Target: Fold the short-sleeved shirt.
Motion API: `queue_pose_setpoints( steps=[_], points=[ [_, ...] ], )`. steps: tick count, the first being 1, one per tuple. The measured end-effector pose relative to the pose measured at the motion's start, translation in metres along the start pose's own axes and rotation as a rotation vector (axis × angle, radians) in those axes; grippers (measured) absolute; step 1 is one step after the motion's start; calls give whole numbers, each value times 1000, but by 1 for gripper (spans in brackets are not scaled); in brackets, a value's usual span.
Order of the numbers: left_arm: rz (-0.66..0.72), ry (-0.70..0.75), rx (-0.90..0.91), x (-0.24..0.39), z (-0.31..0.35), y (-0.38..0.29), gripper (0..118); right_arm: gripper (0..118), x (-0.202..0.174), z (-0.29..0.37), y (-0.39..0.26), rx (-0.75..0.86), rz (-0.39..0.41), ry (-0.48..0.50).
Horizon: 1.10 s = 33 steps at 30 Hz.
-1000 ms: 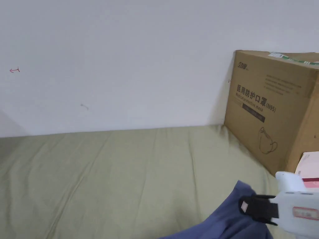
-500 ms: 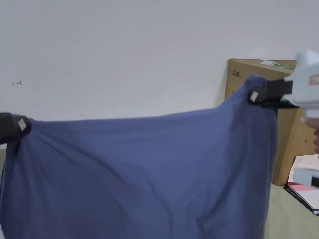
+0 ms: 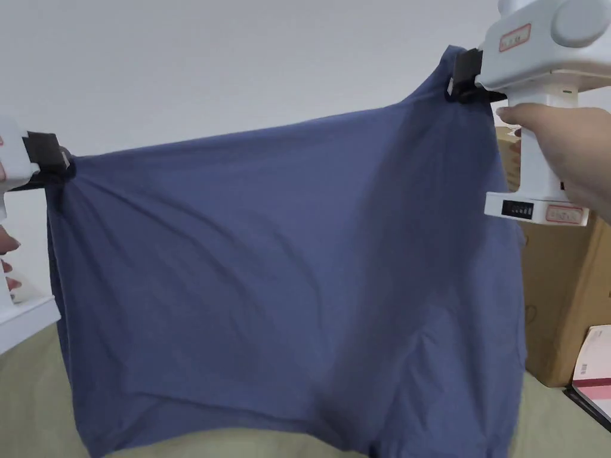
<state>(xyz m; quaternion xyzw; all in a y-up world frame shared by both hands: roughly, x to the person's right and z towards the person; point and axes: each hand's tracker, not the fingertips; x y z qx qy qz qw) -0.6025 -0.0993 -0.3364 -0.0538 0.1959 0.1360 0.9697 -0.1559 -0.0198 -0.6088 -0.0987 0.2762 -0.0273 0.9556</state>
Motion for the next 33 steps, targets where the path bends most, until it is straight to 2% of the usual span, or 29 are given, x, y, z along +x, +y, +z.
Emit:
queue_pose_setpoints(
  steps=[4,8,11,13,15,17,18,20,21,23,25,29,31,33],
  points=[
    [-38,30,60,6,-14,-1,4,7,-9,-14,-1,69,79,-31],
    [-51,48,25,3,-25,-31,4,7,-4,-28,-34,44,69,-22],
    [-33,55,-89,-9,-32,-92,4,7,6,-41,-108,-79,47,-51],
    [2,55,-232,-25,-35,-149,4,7,16,-45,-182,-222,15,-62],
    [66,36,-324,-40,-23,-204,4,7,26,-35,-255,-344,-48,-39],
    [89,53,-374,-54,2,-250,4,7,36,-8,-323,-473,-102,-27],
    [102,55,-408,-61,20,-272,4,7,43,8,-353,-536,-103,-6],
    [97,30,-425,-68,58,-298,4,7,51,56,-393,-565,-117,20],
    [83,7,-432,-70,81,-308,4,7,58,83,-408,-584,-170,61],
    [34,-12,-409,-68,127,-321,4,7,69,142,-430,-592,-333,94],
    [27,-40,-432,-70,169,-327,4,7,77,191,-438,-583,-382,96],
    [26,-33,-415,-66,240,-324,4,7,69,280,-424,-518,-316,87],
    [65,-15,-369,-63,268,-316,4,7,56,316,-414,-484,-316,89],
    [39,7,-328,-57,286,-305,4,7,47,339,-405,-469,-302,114]
  ],
)
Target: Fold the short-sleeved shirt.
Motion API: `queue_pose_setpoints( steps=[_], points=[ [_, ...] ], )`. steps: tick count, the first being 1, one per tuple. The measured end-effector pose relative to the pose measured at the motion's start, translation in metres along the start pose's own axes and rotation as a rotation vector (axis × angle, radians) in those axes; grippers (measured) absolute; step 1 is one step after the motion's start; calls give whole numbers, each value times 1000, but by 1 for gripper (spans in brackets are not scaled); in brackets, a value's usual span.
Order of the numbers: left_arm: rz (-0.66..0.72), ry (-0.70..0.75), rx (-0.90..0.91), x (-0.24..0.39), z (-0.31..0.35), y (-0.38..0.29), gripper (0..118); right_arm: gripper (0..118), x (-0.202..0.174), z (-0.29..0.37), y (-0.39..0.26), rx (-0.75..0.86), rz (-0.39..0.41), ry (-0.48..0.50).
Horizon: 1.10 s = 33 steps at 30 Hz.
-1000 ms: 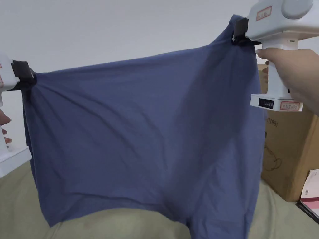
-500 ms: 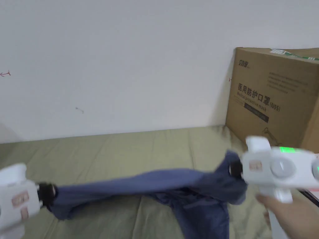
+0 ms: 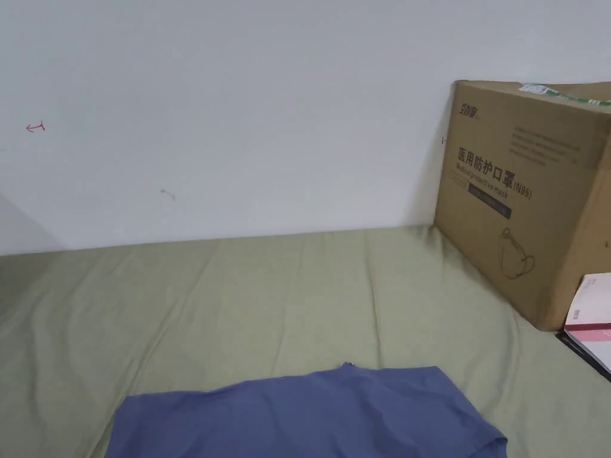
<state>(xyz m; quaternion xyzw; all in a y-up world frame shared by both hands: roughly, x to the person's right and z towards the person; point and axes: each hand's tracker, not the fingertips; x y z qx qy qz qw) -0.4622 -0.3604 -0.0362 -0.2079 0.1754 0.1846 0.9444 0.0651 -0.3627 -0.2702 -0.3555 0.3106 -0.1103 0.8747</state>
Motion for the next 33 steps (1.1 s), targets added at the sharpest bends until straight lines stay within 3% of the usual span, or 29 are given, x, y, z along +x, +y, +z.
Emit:
queue_pose_setpoints(
  steps=[3,9,12,14,20,23,24,26,27,30,33],
  points=[
    [-17,2,56,2,19,16,4,7,-25,25,-3,-11,67,39],
    [47,3,162,-12,34,36,4,7,-67,48,-3,14,153,223],
    [63,19,156,-18,25,34,4,7,-77,27,-3,-38,180,172],
    [77,39,90,-22,7,32,5,7,-75,-5,-2,-109,128,128],
    [56,108,-412,-29,-106,13,5,8,-28,-142,-12,-429,-204,35],
    [195,59,-476,-43,-136,-2,10,10,-12,-180,-18,-513,-254,-34],
    [246,51,-494,-51,-140,-6,34,25,-11,-183,-19,-494,-258,-44],
    [339,-10,-552,-56,-149,-14,108,96,-13,-181,-19,-490,-283,-80],
    [361,-61,-581,-55,-151,-19,118,118,-12,-180,-20,-502,-301,-69],
    [324,-55,-562,-45,-142,-16,116,118,-18,-166,-18,-529,-322,-47],
    [219,-30,-421,-27,-113,4,116,118,-34,-138,-1,-383,-203,-72]
  ],
)
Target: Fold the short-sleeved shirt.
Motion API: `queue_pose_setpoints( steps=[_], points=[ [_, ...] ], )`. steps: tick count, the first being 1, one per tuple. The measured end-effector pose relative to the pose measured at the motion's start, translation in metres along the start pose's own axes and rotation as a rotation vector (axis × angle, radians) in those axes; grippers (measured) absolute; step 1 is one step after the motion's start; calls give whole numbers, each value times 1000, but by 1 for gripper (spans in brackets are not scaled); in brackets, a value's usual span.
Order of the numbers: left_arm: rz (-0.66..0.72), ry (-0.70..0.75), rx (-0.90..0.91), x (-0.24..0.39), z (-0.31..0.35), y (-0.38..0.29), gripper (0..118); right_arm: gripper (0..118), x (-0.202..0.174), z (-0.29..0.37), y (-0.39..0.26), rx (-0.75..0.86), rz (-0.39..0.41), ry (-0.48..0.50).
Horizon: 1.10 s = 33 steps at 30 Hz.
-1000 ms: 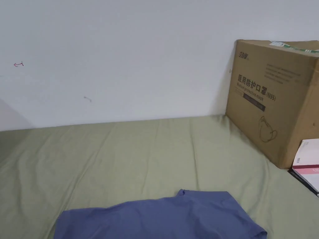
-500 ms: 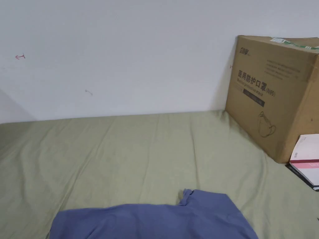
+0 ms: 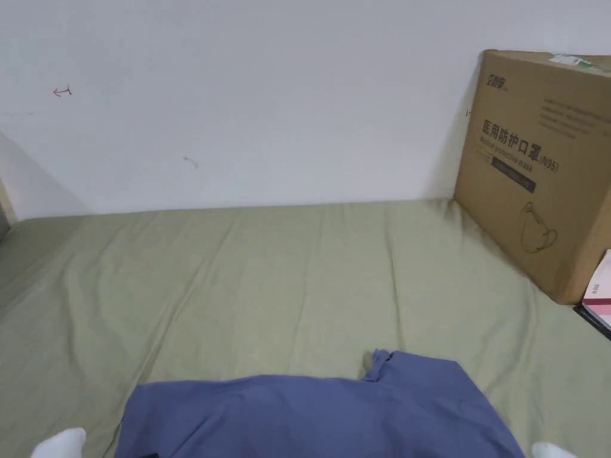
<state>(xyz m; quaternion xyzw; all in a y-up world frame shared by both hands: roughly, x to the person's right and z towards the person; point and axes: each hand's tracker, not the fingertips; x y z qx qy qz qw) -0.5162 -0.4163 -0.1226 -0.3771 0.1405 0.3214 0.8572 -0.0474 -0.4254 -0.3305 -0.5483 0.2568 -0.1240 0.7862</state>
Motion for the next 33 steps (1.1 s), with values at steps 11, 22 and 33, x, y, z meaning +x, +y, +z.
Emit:
queue_pose_setpoints(
  steps=[11,22,33],
  points=[
    [-395,69,791,93,118,-41,91,92,-58,98,-27,809,326,222],
    [-275,79,304,51,36,93,0,0,-54,54,34,636,184,153],
    [-202,177,-121,-46,-179,175,118,0,-36,-13,71,366,134,131]
  ],
)
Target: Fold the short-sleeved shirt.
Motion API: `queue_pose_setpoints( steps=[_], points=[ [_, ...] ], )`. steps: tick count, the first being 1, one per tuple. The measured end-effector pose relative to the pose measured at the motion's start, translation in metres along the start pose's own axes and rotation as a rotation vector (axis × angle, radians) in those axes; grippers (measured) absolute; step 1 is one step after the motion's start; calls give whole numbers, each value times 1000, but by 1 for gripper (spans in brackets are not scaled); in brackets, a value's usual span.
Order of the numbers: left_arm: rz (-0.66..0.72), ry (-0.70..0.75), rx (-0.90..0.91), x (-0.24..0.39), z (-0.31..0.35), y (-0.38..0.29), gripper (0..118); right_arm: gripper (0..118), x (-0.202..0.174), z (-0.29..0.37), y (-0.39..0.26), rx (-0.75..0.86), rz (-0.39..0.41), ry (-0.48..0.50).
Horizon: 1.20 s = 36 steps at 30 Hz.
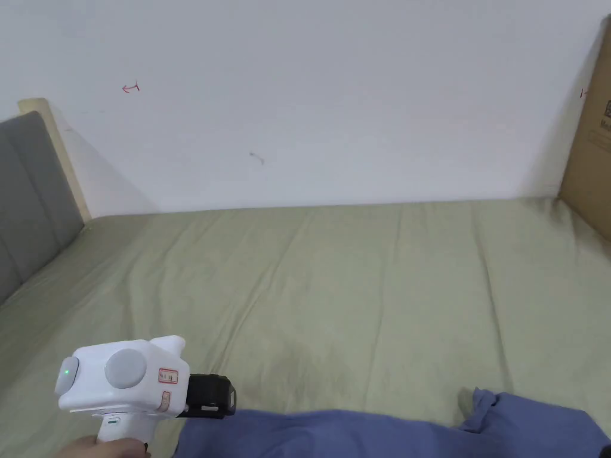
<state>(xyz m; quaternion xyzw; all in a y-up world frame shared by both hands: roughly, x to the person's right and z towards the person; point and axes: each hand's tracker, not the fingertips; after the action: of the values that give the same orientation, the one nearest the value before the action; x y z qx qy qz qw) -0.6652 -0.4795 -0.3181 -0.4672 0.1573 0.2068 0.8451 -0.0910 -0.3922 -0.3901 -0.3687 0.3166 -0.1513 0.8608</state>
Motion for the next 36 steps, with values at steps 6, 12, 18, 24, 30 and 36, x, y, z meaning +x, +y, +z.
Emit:
queue_pose_setpoints(
  steps=[6,12,18,24,30,36],
  points=[
    [-82,72,-87,-10,-60,-24,118,0,6,-14,1,-67,-78,-155],
    [-80,103,-54,3,-51,-26,116,0,24,-9,2,4,-129,19],
    [-150,79,34,6,2,-29,0,0,41,-14,-6,-47,22,59],
    [-112,-22,169,29,70,-30,0,96,57,-75,64,-173,-17,-39],
    [-198,-4,206,40,107,-42,0,115,107,-175,101,-383,-7,-252],
    [-190,2,178,35,105,-50,0,111,125,-236,73,-568,103,-394]
  ],
)
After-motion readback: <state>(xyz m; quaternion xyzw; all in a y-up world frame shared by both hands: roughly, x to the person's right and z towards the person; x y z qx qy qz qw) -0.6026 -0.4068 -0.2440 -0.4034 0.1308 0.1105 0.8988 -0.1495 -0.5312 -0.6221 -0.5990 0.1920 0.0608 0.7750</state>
